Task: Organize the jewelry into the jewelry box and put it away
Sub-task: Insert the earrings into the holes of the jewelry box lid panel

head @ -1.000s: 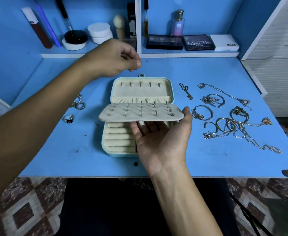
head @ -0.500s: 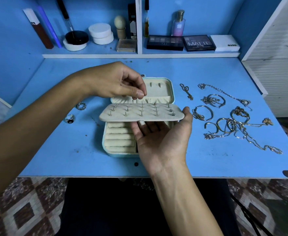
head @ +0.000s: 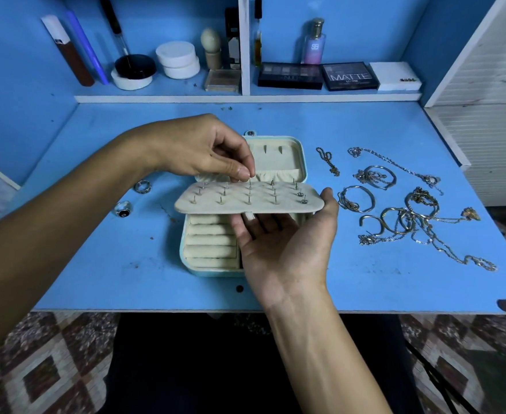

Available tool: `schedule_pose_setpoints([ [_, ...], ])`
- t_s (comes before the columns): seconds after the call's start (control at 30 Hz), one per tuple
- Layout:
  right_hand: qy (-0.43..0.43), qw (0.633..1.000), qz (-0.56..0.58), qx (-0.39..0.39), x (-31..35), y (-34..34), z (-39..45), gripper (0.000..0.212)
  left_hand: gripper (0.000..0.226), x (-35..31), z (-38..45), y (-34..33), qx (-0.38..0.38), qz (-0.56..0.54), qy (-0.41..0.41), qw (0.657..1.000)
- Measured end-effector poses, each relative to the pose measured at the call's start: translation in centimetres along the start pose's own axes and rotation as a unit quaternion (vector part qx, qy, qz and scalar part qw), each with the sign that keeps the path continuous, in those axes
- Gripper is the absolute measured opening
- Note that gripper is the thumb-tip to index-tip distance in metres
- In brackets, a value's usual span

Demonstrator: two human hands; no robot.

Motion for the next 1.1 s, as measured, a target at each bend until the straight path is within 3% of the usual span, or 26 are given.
schedule_pose_setpoints([
  [1.1, 0.016, 1.0, -0.015, -0.008, 0.4, 0.33, 0.52, 0.057, 0.022, -0.02, 0.29, -0.12, -0.001, 0.02, 0.004, 1.0],
])
Point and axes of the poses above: each hand's wrist, its own z-axis towards the middle knuckle, its own y-axis out of the back of the hand, x = y × z, the point moved 10 cm from there along z, towards the middle knuckle, and after that the axes turned 3 degrees about z, right-handed, at the moved point
